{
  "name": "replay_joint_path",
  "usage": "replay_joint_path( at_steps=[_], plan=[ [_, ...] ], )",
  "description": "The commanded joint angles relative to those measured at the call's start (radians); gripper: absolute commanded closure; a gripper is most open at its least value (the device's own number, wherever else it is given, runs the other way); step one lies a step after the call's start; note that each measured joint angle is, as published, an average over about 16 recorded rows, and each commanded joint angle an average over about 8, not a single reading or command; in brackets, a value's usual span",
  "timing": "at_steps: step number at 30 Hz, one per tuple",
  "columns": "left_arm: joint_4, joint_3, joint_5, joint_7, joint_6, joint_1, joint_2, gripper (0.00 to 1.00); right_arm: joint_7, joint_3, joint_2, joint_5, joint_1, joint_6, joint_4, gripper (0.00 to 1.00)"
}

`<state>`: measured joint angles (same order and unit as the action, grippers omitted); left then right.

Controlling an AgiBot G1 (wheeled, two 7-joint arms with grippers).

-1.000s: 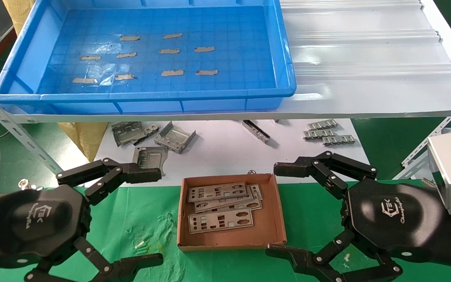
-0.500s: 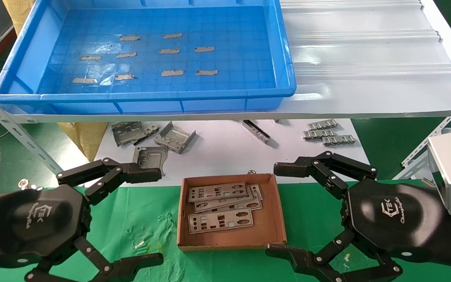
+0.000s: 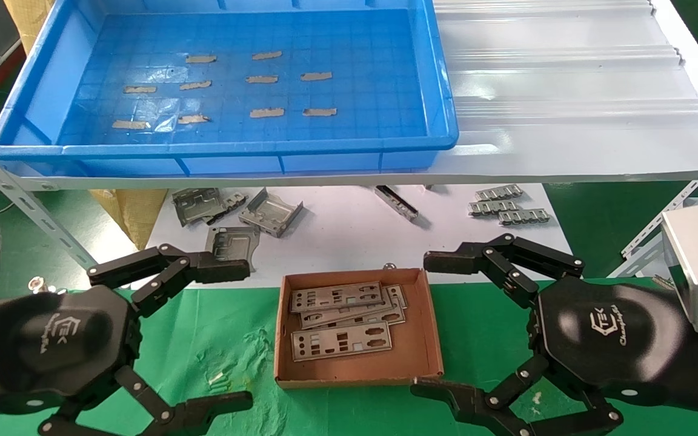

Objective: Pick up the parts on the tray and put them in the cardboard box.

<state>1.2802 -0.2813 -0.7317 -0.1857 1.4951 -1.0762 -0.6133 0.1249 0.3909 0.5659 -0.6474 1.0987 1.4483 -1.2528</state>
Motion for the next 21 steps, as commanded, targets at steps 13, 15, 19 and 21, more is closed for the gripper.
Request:
replay_joint_path(
  at_steps=[13,15,19,21],
  plan=[
    [0.000,0.000,0.000,0.000,0.000,0.000,0.000,0.00,0.000,0.000,0.000,0.000,0.000,0.000,0.000,0.00],
    [0.000,0.000,0.000,0.000,0.000,0.000,0.000,0.00,0.000,0.000,0.000,0.000,0.000,0.000,0.000,0.00],
    [0.000,0.000,0.000,0.000,0.000,0.000,0.000,0.00,0.000,0.000,0.000,0.000,0.000,0.000,0.000,0.00],
    [0.000,0.000,0.000,0.000,0.000,0.000,0.000,0.00,0.000,0.000,0.000,0.000,0.000,0.000,0.000,0.00]
  ],
)
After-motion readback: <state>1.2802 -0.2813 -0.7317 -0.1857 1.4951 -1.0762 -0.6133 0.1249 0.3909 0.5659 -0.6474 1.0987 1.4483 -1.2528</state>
